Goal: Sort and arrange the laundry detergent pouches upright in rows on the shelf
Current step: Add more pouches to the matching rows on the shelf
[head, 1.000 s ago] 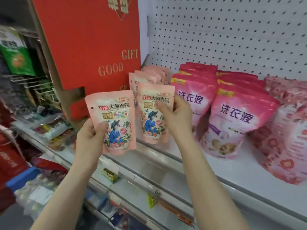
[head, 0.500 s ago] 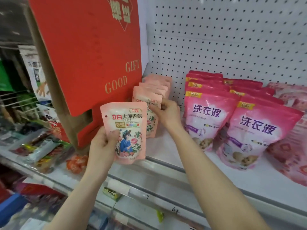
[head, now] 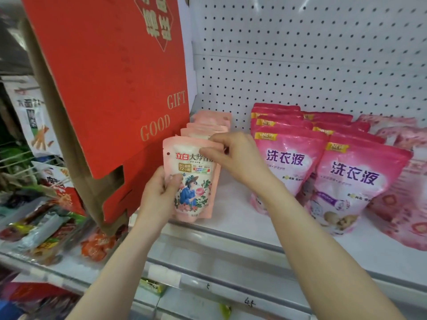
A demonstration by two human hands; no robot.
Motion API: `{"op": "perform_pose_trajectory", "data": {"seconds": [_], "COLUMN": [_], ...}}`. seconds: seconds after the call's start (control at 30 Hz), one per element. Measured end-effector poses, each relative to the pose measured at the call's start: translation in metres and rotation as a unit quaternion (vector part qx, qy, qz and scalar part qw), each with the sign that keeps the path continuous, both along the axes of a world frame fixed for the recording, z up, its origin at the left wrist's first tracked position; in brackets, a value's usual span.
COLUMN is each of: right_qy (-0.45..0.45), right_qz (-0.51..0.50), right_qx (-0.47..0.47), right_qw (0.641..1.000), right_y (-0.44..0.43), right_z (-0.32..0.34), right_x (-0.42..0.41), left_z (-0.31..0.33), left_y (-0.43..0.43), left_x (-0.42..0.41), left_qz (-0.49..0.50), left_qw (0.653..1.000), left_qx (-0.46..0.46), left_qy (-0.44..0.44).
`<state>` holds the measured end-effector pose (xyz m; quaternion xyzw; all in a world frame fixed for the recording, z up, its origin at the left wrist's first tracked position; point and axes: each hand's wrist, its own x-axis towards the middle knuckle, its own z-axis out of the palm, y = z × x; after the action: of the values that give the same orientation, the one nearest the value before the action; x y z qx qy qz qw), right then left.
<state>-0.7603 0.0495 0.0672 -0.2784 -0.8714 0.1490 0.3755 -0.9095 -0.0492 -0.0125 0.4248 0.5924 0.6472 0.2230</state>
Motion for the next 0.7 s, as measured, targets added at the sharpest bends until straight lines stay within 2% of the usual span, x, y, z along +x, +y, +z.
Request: {"op": "perform_pose_trajectory", "data": {"seconds": [0.17, 0.27, 0.4, 0.53, 0.7], "right_qy": [0.029, 0.032, 0.006, 0.005, 0.015], "right_qz": [-0.085, -0.103, -0.097, -0.085, -0.086], "right_qx": [0.071, 0.068, 0.088, 0.120, 0.104], "right_qw": [0.993, 0.992, 0.991, 0.989, 0.991], "right_y": [0.012, 0.017, 0.017, 0.015, 0.012], "right_z": [-0.020, -0.028, -0.027, -0.026, -0.029], "right_x": [-0.015, -0.018, -0.016, -0.016, -0.017], "left_z": [-0.015, -0.033, -0.042, -0.041, -0.043], "left_y": [0.010, 0.010, 0.015, 0.015, 0.011], "left_x": [-0.003, 0.000, 0.003, 0.001, -0.001], "left_qz": [0.042, 0.058, 0.073, 0.080, 0.077], "left_qw": [0.996, 0.983, 0.968, 0.965, 0.964], "left_qx": [0.028, -0.012, -0.051, -0.055, -0.041], "left_qy": [0.077, 0.173, 0.235, 0.242, 0.253]}}
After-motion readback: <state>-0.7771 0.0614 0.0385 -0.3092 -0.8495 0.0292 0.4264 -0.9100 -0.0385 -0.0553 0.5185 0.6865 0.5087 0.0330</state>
